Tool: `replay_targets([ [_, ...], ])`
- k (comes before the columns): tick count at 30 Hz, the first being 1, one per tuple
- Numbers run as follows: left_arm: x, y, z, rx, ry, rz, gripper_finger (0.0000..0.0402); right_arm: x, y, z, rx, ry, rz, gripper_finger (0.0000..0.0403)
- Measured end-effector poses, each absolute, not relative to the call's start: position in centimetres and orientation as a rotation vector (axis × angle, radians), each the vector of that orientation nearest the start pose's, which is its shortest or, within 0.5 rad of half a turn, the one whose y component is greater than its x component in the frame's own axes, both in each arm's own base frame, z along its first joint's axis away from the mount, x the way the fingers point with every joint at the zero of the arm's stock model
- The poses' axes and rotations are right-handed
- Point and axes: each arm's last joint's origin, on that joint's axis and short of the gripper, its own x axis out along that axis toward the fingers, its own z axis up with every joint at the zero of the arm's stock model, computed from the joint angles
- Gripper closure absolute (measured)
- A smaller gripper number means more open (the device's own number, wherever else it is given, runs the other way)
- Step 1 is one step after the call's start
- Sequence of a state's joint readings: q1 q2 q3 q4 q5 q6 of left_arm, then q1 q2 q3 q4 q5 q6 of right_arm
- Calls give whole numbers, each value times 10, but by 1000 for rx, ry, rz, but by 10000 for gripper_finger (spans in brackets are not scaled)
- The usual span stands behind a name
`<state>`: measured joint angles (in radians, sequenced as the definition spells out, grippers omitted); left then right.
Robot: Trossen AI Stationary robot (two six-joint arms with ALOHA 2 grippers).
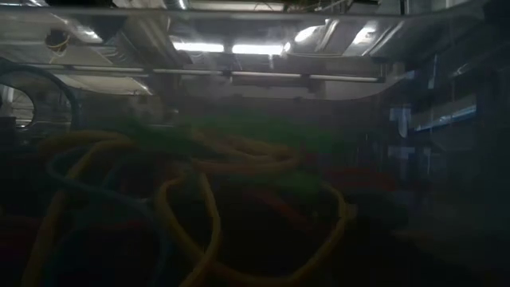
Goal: Pick and place rubber bands into bin
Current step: Put the blue rubber band into the black bin
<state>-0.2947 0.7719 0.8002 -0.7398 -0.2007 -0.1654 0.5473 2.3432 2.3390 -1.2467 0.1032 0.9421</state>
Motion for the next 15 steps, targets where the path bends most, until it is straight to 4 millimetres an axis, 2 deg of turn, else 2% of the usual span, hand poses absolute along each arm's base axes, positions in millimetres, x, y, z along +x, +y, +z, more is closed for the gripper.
replay_targets([
  [5, 144, -38, 294, 76, 667, -78, 400, 402, 240, 277, 417, 1256, -210, 240],
  [7, 146, -38, 293, 94, 603, -82, 400, 396, 236, 284, 424, 1266, -228, 227],
  [11, 147, -36, 274, 95, 433, -90, 400, 389, 231, 295, 434, 1240, -303, 216],
  [15, 138, -29, 247, 59, 340, -75, 400, 389, 229, 298, 420, 1204, -328, 215],
])
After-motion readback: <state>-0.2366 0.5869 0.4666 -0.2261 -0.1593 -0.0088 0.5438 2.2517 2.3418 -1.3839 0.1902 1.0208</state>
